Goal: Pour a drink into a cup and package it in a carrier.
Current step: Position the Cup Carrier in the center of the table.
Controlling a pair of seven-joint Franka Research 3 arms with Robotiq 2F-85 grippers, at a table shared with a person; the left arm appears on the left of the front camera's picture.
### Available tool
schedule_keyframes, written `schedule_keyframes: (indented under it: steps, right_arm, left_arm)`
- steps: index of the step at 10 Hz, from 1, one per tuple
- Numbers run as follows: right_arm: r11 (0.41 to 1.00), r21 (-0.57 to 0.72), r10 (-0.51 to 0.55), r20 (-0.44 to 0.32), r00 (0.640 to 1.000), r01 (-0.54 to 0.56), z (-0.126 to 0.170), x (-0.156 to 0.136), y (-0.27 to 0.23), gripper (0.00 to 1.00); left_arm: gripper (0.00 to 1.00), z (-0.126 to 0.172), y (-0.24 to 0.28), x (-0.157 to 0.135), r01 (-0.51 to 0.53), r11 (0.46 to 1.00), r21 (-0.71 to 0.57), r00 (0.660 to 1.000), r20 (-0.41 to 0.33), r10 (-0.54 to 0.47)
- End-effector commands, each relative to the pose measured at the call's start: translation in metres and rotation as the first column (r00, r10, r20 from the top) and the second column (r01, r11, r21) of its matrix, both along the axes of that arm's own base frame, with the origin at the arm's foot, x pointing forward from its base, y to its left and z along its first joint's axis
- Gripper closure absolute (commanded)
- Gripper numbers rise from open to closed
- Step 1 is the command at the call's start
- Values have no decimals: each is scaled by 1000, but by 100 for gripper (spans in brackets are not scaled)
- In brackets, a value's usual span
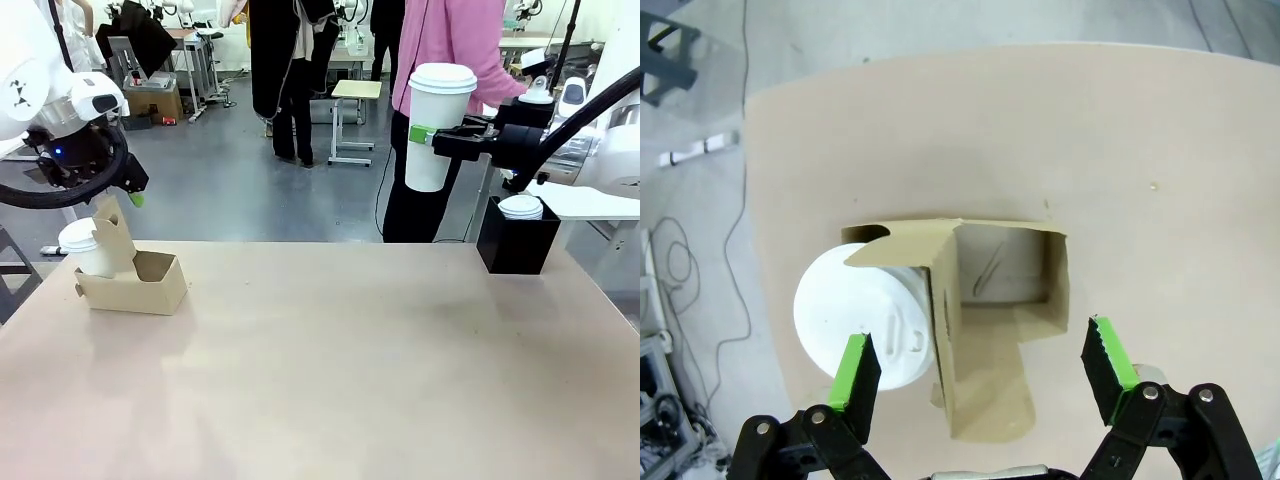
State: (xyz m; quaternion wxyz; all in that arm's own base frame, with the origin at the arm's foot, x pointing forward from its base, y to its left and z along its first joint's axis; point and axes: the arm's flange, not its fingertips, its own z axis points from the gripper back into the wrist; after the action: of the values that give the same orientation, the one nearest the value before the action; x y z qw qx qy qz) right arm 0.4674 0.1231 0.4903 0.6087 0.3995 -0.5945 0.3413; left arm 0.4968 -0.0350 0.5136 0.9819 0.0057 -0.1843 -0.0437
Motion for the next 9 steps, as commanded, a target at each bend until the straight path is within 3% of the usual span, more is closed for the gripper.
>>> schedule_keyframes:
  steps: [1, 3, 4, 5, 6, 8, 9]
  right_arm:
    - [1000, -5, -9, 5, 1000, 9, 1, -1, 2, 20]
    - [1000, -5, -9, 5, 1000, 9, 1, -1, 2, 20]
    - [1000, -5, -9, 5, 1000, 9, 1, -1, 2, 20]
    - [1000, -5, -9, 5, 1000, 9, 1, -1, 2, 20]
    - [1000, -5, -9, 5, 1000, 9, 1, -1, 2, 20]
    - [1000, -5, -9, 5, 1000, 9, 1, -1, 2, 20]
    - [1000, -5, -9, 5, 1000, 9, 1, -1, 2, 20]
  left_arm:
    - [0, 1, 2, 11, -53, 999, -1, 998, -38, 53]
    - [0, -4, 6, 15, -86, 996, 19, 995, -55, 87]
    - [57, -5, 8, 16, -110, 994, 23, 992, -61, 111]
    - [58, -6, 8, 17, -117, 993, 26, 991, -64, 119]
    - [100, -8, 11, 19, -121, 992, 30, 990, -69, 123]
    - [100, -13, 12, 21, -124, 992, 38, 989, -82, 127]
    - [84, -15, 12, 20, -125, 991, 39, 988, -85, 128]
